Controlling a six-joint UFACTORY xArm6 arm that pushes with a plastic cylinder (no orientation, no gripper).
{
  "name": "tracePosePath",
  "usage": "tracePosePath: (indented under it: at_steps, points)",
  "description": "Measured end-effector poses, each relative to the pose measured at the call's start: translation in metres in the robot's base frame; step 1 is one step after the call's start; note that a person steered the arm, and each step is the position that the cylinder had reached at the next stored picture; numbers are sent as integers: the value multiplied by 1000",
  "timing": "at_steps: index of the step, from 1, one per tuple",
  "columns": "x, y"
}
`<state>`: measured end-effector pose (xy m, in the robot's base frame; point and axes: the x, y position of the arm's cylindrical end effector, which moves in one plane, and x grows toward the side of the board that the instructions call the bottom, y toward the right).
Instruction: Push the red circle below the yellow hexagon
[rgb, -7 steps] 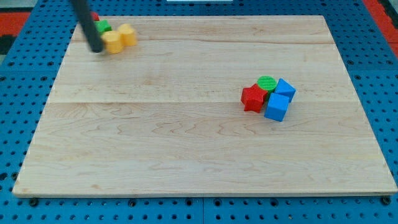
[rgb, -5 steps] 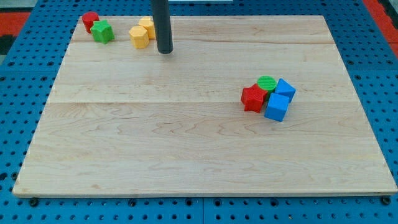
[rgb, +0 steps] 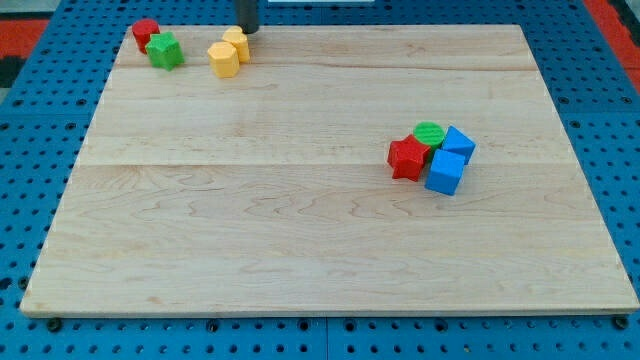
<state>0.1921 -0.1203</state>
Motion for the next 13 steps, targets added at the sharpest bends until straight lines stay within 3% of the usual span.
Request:
tracePosePath:
  at_steps: [1,5,6,7,8,9,10,11,12,13]
  points:
    - [-1,-55]
    - [0,-180]
    - [16,-182]
    - [58,-159]
    - [52,-137]
    - [27,-184]
    - [0,-154]
    - [66,-130]
    - [124,-62]
    - [174,-80]
